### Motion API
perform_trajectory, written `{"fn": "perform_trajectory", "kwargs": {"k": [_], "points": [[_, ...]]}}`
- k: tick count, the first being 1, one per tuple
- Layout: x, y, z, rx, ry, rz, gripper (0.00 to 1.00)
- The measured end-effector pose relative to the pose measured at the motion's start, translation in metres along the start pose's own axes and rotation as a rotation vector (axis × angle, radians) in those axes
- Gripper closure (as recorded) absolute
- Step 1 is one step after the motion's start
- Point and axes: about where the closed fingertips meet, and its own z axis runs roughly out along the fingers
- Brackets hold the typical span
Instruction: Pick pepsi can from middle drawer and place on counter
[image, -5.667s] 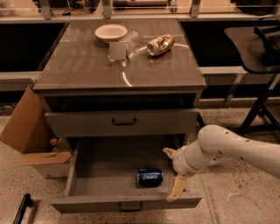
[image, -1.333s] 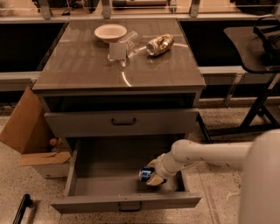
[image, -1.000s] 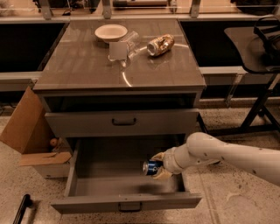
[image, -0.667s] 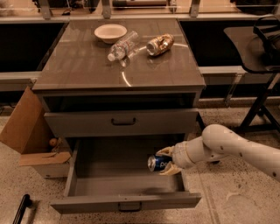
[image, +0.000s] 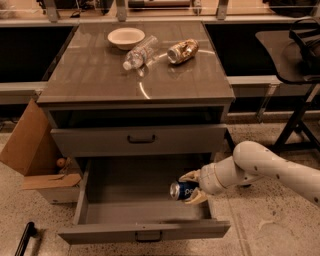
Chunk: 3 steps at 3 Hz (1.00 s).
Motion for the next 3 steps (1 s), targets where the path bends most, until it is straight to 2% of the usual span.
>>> {"fn": "perform_trajectory", "kwargs": {"k": [1,3], "points": [[-0.021,-0.007,-0.035,-0.006,0.017,-0.036,1.00],[-0.076,-0.043,-0.148,0.023,0.104,-0.100,1.00]]}}
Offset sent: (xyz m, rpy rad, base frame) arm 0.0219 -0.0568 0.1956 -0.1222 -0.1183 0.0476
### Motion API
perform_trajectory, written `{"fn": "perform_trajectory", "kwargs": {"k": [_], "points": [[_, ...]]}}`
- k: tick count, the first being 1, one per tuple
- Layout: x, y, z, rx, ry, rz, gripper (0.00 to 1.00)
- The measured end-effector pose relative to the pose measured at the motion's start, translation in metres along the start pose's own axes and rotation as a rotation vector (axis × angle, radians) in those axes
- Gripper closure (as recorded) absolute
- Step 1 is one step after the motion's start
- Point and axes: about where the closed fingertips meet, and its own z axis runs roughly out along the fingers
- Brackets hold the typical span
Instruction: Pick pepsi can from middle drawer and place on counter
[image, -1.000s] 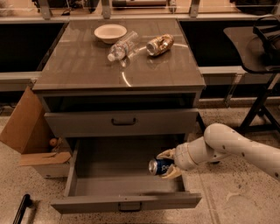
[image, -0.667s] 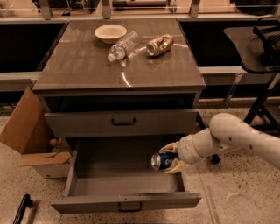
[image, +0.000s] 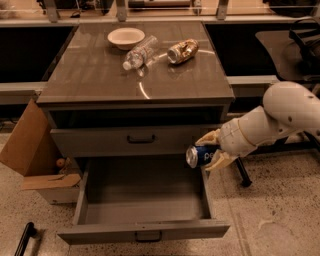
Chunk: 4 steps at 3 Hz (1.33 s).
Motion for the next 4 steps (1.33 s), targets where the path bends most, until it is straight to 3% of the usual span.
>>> {"fn": "perform_trajectory", "kwargs": {"k": [1,2,4], "points": [[-0.025,-0.022,-0.051,0.022,0.032,-0.044,1.00],[-0.025,-0.022,-0.051,0.022,0.032,-0.044,1.00],[-0.052,-0.063,-0.120,0.126,0.104,-0.001,1.00]]}}
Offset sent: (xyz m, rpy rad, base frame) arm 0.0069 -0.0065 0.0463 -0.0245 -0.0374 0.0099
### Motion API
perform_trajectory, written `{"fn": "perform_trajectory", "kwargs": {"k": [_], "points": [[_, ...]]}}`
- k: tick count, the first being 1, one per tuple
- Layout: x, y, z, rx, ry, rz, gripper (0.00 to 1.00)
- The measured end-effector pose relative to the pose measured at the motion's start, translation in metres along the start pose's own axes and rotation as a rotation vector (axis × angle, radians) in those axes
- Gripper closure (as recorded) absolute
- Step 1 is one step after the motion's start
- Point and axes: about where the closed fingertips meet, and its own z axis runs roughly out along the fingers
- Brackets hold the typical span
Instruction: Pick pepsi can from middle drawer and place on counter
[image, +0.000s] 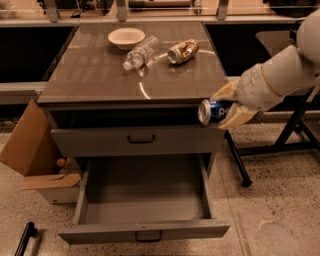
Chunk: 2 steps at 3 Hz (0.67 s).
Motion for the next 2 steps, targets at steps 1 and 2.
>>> {"fn": "perform_trajectory", "kwargs": {"k": [1,2], "points": [[-0.013,-0.048,-0.020,0.061,0.005,0.082,1.00],[-0.015,-0.083,-0.014,0.097,-0.020,0.164,1.00]]}}
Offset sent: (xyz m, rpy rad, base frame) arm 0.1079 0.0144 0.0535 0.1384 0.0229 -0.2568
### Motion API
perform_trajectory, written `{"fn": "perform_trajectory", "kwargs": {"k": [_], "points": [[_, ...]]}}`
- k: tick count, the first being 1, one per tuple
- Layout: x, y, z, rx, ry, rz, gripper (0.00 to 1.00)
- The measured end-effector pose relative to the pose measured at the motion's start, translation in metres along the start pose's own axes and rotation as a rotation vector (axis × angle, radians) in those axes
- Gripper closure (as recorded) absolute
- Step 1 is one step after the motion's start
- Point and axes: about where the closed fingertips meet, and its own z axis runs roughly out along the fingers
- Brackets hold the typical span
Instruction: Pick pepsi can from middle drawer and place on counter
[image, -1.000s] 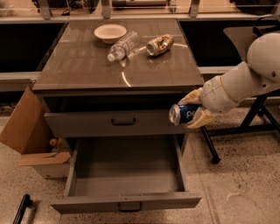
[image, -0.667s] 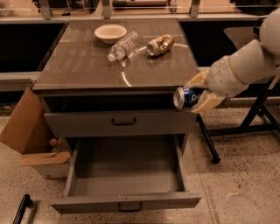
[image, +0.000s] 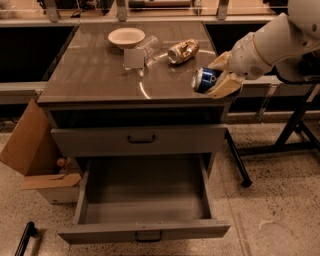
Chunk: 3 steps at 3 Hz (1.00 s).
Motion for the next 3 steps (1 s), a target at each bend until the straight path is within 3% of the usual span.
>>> {"fn": "perform_trajectory", "kwargs": {"k": [1,2,3], "points": [[0.000,0.000,0.000,0.000,0.000,0.000,1.00],[-0.006,-0.018,0.012,-0.018,0.027,0.017,1.00],[-0.014,-0.053,0.039,-0.051,0.085,0.056,1.00]]}}
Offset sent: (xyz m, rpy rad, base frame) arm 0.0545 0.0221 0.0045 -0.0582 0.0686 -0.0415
